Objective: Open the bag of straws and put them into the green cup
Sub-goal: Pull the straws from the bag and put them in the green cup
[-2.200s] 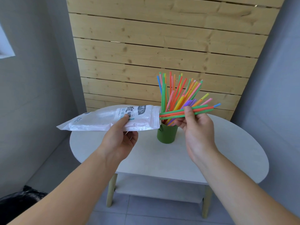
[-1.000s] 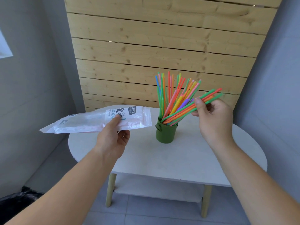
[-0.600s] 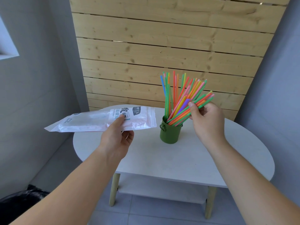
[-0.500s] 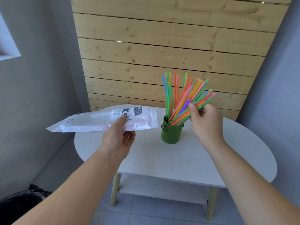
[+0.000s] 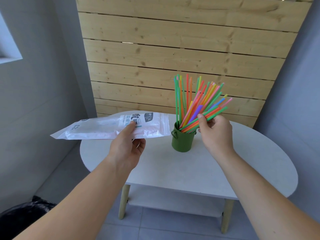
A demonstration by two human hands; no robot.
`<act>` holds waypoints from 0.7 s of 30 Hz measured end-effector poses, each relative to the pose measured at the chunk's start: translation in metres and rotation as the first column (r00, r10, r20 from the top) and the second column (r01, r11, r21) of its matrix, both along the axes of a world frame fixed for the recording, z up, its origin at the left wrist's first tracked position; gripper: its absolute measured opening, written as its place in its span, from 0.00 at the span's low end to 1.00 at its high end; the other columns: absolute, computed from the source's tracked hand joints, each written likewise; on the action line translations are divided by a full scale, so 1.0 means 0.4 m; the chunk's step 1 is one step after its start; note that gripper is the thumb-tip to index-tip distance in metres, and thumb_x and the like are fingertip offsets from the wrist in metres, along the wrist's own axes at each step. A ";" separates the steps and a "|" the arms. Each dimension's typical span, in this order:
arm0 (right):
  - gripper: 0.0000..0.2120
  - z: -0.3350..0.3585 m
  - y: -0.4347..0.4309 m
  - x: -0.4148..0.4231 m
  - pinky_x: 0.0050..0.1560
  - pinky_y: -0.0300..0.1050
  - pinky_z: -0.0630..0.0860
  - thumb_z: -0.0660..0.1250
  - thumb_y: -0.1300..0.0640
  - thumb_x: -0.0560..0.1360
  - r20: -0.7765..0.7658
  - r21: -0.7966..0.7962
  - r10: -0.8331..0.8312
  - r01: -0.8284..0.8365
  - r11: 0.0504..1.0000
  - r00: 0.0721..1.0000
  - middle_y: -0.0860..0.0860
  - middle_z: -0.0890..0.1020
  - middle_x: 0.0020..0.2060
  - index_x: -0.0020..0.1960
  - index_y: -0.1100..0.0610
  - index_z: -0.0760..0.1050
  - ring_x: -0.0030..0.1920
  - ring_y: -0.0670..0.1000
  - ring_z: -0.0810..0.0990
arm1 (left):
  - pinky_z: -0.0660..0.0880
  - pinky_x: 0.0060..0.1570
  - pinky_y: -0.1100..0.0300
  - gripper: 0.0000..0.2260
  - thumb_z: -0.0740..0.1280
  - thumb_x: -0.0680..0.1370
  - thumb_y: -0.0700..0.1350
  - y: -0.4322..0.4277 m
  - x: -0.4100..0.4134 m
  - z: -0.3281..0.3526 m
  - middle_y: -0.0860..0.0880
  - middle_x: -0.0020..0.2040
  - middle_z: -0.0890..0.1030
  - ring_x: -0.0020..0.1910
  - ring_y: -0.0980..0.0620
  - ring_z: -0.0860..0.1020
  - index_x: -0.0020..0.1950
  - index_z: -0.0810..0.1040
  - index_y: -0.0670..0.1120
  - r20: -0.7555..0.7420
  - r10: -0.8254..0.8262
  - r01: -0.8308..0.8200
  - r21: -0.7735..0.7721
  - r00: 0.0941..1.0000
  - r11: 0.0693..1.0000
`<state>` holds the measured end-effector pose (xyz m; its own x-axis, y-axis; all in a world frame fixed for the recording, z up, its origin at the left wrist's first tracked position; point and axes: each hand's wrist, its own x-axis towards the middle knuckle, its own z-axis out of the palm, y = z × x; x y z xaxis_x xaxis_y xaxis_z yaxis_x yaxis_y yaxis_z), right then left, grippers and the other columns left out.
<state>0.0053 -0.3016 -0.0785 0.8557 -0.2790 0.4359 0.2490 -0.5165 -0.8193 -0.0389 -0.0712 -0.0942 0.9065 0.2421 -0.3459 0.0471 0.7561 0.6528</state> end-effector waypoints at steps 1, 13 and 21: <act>0.15 0.000 -0.002 0.000 0.43 0.50 0.80 0.68 0.48 0.78 -0.001 -0.007 -0.001 0.001 1.000 1.000 0.53 0.85 0.35 0.42 0.60 0.79 0.41 0.56 0.85 | 0.79 0.32 0.63 0.06 0.75 0.77 0.42 -0.001 0.000 0.000 0.49 0.40 0.88 0.33 0.53 0.84 0.53 0.83 0.46 -0.001 0.000 0.000 -0.001 1.000 1.000; 0.12 0.007 -0.065 0.000 0.46 0.61 0.83 0.68 0.48 0.77 -0.057 0.081 0.048 -0.043 0.996 0.997 0.50 0.86 0.34 0.40 0.54 0.80 0.37 0.53 0.86 | 0.79 0.32 0.63 0.04 0.75 0.78 0.42 -0.005 0.000 0.007 0.50 0.39 0.87 0.34 0.53 0.83 0.50 0.81 0.47 -0.004 0.007 -0.007 0.007 1.000 1.000; 0.07 0.002 -0.061 -0.010 0.44 0.64 0.82 0.73 0.53 0.75 -0.057 0.143 0.115 -0.105 0.984 0.992 0.51 0.84 0.34 0.44 0.56 0.79 0.35 0.53 0.84 | 0.79 0.33 0.63 0.04 0.75 0.78 0.42 -0.012 -0.003 0.006 0.50 0.38 0.87 0.36 0.52 0.82 0.49 0.81 0.47 -0.004 -0.001 0.001 0.010 1.000 1.000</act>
